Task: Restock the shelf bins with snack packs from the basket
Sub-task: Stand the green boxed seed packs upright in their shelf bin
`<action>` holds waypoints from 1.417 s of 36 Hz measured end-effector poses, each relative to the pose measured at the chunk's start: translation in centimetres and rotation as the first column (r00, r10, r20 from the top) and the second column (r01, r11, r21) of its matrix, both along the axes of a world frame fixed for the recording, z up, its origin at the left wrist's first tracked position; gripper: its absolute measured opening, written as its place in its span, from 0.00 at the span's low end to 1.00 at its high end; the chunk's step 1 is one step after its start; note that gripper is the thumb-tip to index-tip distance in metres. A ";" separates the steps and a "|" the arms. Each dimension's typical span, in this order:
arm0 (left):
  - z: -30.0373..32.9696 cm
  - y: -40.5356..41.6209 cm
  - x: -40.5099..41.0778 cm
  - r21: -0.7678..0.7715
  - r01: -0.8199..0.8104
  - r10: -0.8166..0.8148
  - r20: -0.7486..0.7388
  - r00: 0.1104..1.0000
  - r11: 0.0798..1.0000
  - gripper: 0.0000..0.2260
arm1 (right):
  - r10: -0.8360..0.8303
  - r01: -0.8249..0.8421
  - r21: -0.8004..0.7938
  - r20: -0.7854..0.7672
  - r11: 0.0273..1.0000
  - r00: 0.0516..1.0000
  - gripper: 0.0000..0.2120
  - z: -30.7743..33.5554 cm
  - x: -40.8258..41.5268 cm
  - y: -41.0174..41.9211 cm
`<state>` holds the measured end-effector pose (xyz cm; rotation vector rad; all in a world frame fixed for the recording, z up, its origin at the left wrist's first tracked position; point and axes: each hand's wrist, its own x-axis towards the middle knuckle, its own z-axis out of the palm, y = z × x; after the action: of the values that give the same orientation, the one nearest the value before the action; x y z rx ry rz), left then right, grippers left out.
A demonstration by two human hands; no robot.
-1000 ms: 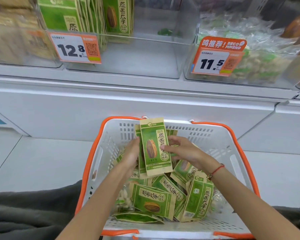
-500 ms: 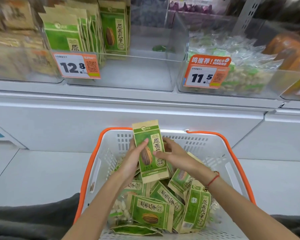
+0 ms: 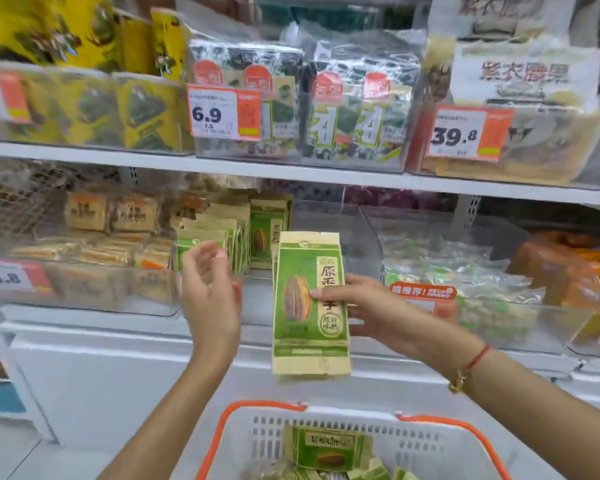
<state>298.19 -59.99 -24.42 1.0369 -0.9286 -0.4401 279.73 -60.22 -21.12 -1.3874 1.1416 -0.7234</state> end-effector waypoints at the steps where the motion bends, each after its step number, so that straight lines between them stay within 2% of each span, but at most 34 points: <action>1: 0.6 -0.9 1.2 -0.015 -0.069 0.070 0.065 0.995 0.997 0.06 | 0.005 -0.005 0.034 0.016 0.999 1.000 0.10 0.8 0.3 -0.8; 4: 1.5 -3.6 4.2 0.000 -0.229 0.211 0.392 0.896 0.973 0.11 | -0.035 0.025 0.138 0.075 0.990 0.997 0.09 2.4 1.1 -3.7; 6: 1.5 -5.1 5.9 -0.007 -0.284 0.226 0.622 0.750 0.959 0.13 | -0.054 0.033 0.192 0.102 0.981 0.993 0.11 3.1 1.7 -5.8; 8: 1.3 -6.1 7.3 0.008 -0.306 0.183 0.789 0.587 0.952 0.15 | -0.079 0.045 0.227 0.142 0.973 0.987 0.12 3.4 2.2 -8.2; 11: 0.8 -7.5 8.6 0.059 -0.306 0.060 0.929 0.365 0.950 0.22 | -0.133 0.099 0.231 0.136 0.968 0.982 0.09 3.7 3.1 -11.7; 14: 0.0 -8.6 9.3 0.067 -0.281 0.009 0.966 0.259 0.957 0.30 | -0.164 0.152 0.165 0.062 0.975 0.985 0.07 3.3 4.4 -15.2; 16: -0.5 -9.1 9.6 0.044 -0.266 0.027 0.966 0.256 0.963 0.29 | -0.141 0.141 0.093 0.000 0.986 0.990 0.08 2.4 5.3 -17.3; 19: -1.0 -9.6 9.5 0.015 -0.247 0.058 0.956 0.287 0.969 0.26 | -0.143 0.140 -0.033 -0.145 0.990 0.979 0.21 1.1 6.5 -19.5; 23: -1.3 -9.9 9.7 0.008 -0.231 0.062 0.953 0.296 0.973 0.23 | -0.241 0.218 -0.186 -0.115 0.958 0.964 0.37 -1.6 8.0 -21.3; 25: -1.6 -10.0 10.1 0.012 -0.221 0.053 0.956 0.287 0.975 0.22 | -0.296 0.257 -0.253 -0.128 0.933 0.947 0.38 -3.3 8.7 -21.8; 28: -1.6 -10.0 10.5 0.000 -0.210 0.059 0.960 0.273 0.978 0.22 | -0.365 0.252 -0.420 -0.213 0.872 0.906 0.28 -5.0 9.5 -22.4; 29: -1.6 -9.9 10.5 -0.002 -0.209 0.060 0.961 0.270 0.978 0.22 | -0.381 0.176 -0.509 -0.332 0.843 0.863 0.25 -5.0 9.6 -21.9; 31: -1.6 -9.9 10.5 -0.003 -0.208 0.059 0.962 0.265 0.978 0.22 | -0.489 0.040 -0.635 -0.551 0.771 0.676 0.28 -4.8 9.6 -21.1; 32: -1.6 -10.0 10.5 -0.001 -0.209 0.057 0.963 0.262 0.978 0.22 | -0.541 0.029 -0.661 -0.586 0.749 0.604 0.31 -4.6 9.5 -20.8; 33: -1.6 -10.0 10.4 0.001 -0.213 0.055 0.964 0.260 0.977 0.22 | -0.565 0.038 -0.674 -0.586 0.738 0.580 0.33 -4.6 9.5 -20.7; 41: -1.5 -10.1 10.1 0.007 -0.231 0.057 0.962 0.266 0.973 0.23 | -0.467 0.054 -0.613 -0.539 0.788 0.701 0.29 -5.0 10.0 -21.3; 44: -1.5 -10.0 10.0 0.001 -0.225 0.062 0.961 0.271 0.974 0.23 | -0.487 0.106 -0.636 -0.462 0.764 0.741 0.29 -5.0 9.8 -21.4; 46: -1.4 -10.0 9.9 -0.004 -0.223 0.066 0.960 0.271 0.975 0.23 | -0.520 0.135 -0.673 -0.411 0.727 0.749 0.26 -4.8 9.7 -21.4; 51: -1.3 -9.9 9.8 -0.003 -0.223 0.066 0.959 0.276 0.975 0.23 | -0.539 0.116 -0.707 -0.411 0.698 0.736 0.22 -4.8 9.7 -21.2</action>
<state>307.96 -69.87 -25.72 1.5289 -1.8968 0.4222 289.44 -81.40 -25.91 -2.1167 1.8047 -1.0624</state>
